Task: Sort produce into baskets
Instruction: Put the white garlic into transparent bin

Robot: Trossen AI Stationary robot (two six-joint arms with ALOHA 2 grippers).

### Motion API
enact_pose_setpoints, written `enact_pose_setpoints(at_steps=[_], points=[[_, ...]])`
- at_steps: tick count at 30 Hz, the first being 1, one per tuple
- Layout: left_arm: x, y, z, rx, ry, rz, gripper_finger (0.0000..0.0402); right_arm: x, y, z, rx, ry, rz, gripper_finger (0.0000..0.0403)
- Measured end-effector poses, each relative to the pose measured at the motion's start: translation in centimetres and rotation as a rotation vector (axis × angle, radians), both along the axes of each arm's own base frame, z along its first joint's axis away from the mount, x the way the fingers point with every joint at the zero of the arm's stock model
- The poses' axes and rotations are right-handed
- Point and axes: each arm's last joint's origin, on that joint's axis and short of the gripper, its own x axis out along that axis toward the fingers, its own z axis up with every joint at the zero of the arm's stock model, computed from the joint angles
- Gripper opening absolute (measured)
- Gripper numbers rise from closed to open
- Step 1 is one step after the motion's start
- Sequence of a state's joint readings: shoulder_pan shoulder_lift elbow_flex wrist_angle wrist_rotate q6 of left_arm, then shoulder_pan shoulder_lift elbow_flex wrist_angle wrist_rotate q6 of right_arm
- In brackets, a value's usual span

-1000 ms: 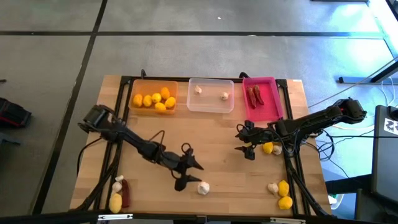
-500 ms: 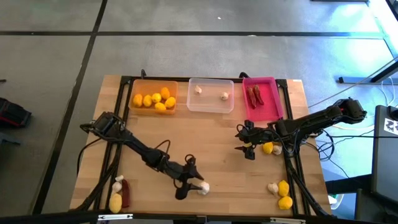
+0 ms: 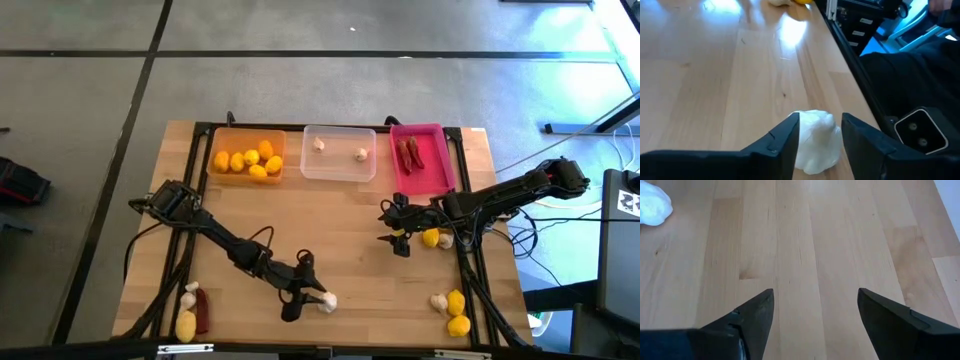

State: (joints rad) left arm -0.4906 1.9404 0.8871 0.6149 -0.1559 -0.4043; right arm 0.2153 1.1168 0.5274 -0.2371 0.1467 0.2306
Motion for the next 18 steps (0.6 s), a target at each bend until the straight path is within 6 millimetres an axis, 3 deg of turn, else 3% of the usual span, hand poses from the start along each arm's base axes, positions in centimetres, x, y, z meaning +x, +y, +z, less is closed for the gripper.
enact_pose_setpoints(at_steps=[18], points=[[0.04,0.05,0.03,0.055,-0.021,-0.022,0.0005,0.00,0.00,0.00,0.000,0.000,0.000,0.0280]])
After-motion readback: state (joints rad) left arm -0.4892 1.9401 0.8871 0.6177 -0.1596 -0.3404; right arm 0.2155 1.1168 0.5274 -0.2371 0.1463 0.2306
